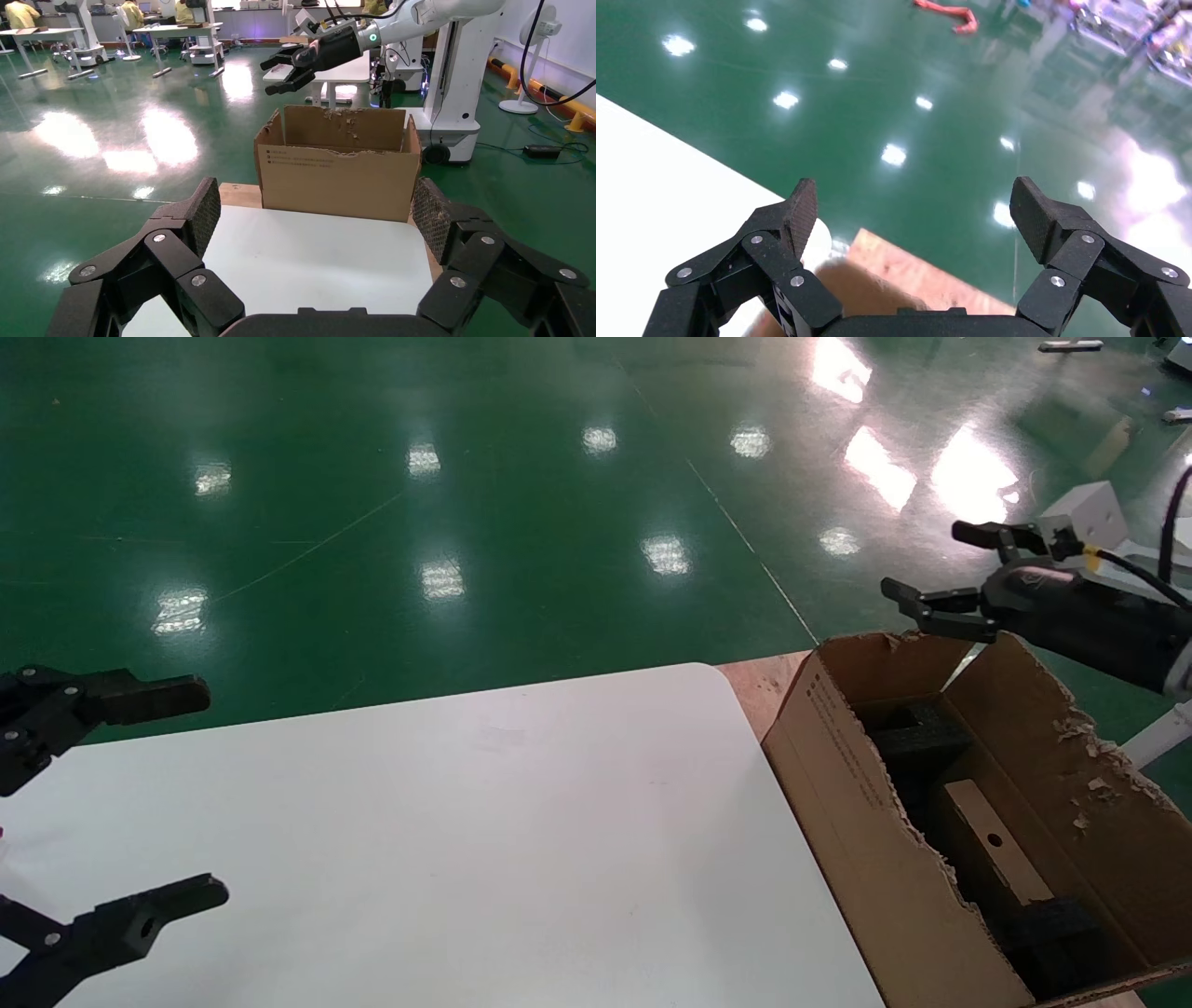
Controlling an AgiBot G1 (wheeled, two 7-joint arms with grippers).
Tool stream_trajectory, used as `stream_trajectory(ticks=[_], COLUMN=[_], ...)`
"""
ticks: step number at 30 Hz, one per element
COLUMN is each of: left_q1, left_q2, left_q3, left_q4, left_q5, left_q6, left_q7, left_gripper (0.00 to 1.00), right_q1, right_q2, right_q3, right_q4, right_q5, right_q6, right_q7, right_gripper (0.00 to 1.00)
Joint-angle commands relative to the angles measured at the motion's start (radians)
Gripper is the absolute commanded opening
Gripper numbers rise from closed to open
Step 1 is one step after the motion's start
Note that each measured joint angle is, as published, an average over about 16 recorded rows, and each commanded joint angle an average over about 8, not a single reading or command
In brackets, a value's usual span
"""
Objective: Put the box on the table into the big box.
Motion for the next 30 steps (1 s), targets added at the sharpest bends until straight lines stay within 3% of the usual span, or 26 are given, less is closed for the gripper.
stream_trajectory(ticks=[1, 30], left_q1=[0.000, 0.000], left_q2=[0.000, 0.000], left_q3=[0.000, 0.000], left_q4=[0.000, 0.000], left_q5=[0.000, 0.000], left_q6=[0.000, 0.000], left_q7=[0.000, 0.000], left_gripper=[1.00, 1.00], right_q1=[-0.008, -0.326], right_q2=[0.001, 0.034], right_q3=[0.008, 0.359], right_q4=[0.019, 0.852], right_q5=[-0.002, -0.075], right_q6=[0.001, 0.014], right_q7=[0.010, 0.416], right_gripper=[1.00, 1.00])
